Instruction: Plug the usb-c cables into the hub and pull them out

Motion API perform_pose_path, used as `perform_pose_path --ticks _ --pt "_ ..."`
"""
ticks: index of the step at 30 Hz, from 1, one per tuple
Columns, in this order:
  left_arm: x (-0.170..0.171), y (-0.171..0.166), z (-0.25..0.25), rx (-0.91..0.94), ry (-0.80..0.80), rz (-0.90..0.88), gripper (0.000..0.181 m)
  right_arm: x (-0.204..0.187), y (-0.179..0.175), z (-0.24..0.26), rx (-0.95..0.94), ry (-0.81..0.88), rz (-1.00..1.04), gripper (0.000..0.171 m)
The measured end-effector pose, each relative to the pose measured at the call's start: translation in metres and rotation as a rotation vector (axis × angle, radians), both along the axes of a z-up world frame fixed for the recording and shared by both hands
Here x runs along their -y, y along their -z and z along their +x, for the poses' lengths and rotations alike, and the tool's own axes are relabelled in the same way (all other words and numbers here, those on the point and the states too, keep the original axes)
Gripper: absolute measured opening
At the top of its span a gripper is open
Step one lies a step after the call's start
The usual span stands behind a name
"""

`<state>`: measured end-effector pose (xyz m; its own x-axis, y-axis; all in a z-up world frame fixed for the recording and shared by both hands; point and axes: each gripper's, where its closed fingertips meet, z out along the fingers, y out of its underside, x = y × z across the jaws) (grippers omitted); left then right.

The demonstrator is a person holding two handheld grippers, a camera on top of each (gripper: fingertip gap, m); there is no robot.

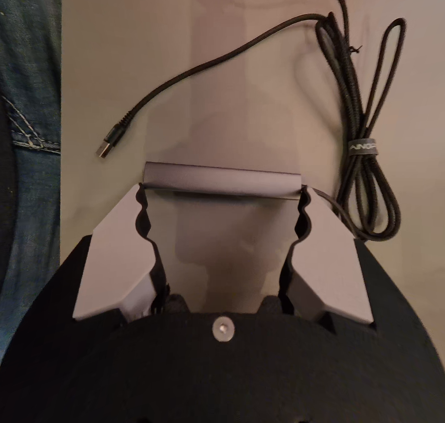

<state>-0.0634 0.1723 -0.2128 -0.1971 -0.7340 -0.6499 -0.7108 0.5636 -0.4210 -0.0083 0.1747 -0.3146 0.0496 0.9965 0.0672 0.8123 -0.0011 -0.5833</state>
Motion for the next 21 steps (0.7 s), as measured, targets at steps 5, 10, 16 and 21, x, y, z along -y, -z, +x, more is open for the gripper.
perform_pose_path --ticks 5,10,16,21 --pt "0.001 0.002 -0.001 -0.012 0.001 0.007 0.008 0.007 0.002 -0.002 0.006 -0.016 -0.03 0.126" --pt "0.003 0.0 -0.001 -0.017 0.013 0.015 0.008 0.003 -0.034 -0.009 -0.12 -0.023 0.045 0.098" --pt "0.011 -0.003 0.004 -0.036 0.062 0.016 0.008 0.008 -0.104 -0.033 -0.336 -0.129 0.276 0.04" --pt "0.01 -0.006 0.006 -0.027 0.062 0.006 0.008 0.013 -0.107 -0.045 -0.243 -0.224 0.501 0.016"
